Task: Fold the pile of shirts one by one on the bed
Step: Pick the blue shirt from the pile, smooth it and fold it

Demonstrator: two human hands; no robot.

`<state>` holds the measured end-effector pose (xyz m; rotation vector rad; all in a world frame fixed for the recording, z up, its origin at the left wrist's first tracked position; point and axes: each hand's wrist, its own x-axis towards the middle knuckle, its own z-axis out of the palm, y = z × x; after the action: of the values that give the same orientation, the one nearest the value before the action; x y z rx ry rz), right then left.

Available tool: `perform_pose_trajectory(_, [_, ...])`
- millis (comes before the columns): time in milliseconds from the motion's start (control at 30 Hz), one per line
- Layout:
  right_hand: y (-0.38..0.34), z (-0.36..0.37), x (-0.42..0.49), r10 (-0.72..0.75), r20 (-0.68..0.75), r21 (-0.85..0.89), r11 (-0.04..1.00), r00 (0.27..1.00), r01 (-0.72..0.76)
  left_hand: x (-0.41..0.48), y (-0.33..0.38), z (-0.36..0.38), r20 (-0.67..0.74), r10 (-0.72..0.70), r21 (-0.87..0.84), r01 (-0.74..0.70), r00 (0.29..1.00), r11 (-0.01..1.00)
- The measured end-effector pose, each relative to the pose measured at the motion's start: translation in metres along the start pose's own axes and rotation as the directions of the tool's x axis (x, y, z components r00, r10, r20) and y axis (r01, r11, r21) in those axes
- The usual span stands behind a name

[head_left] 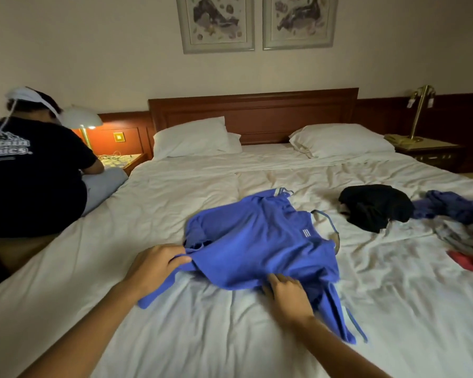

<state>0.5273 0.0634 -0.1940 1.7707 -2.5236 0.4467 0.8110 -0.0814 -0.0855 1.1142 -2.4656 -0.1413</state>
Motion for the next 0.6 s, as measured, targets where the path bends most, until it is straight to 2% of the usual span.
perform_pose_trajectory(133, [0.016, -0.046, 0.026, 0.103, -0.133, 0.315, 0.947, 0.986, -0.057, 0.000, -0.009, -0.011, -0.168, -0.015, -0.011, 0.013, 0.986, 1.000])
perform_pose_trajectory(200, [0.023, -0.079, 0.034, 0.063, -0.238, 0.391, 0.920, 0.969, 0.036, 0.010, 0.001, -0.016, -0.250, 0.003, 0.009, -0.001, 0.968, 1.000])
perform_pose_trajectory(267, [0.029, -0.118, 0.037, -0.073, -0.303, 0.328, 0.928, 0.950, 0.175, 0.024, 0.012, -0.026, -0.331, -0.022, 0.006, 0.025, 0.943, 1.000])
perform_pose_trajectory(300, [0.034, -0.139, 0.040, -0.155, -0.284, 0.237, 0.945, 0.946, 0.225, 0.030, 0.016, -0.034, -0.364, -0.034, -0.004, 0.035, 0.931, 0.999])
perform_pose_trajectory(367, [0.048, -0.180, 0.047, -0.271, -0.199, -0.057, 0.963, 0.942, 0.265, 0.040, 0.020, -0.055, -0.413, 0.011, 0.009, -0.007, 0.911, 1.000])
perform_pose_trajectory(433, [0.059, -0.219, 0.052, -0.300, -0.160, -0.265, 0.931, 0.940, 0.252, 0.046, 0.027, -0.076, -0.456, 0.099, 0.055, -0.083, 0.885, 0.995])
perform_pose_trajectory(500, [0.064, -0.254, 0.054, -0.330, -0.159, -0.313, 0.911, 0.931, 0.269, 0.055, 0.039, -0.098, -0.523, 0.130, 0.049, -0.123, 0.842, 0.991])
perform_pose_trajectory(600, [0.060, -0.311, 0.048, -0.381, -0.223, -0.217, 0.917, 0.897, 0.335, 0.073, 0.059, -0.141, -0.625, 0.116, 0.004, -0.146, 0.772, 0.989])
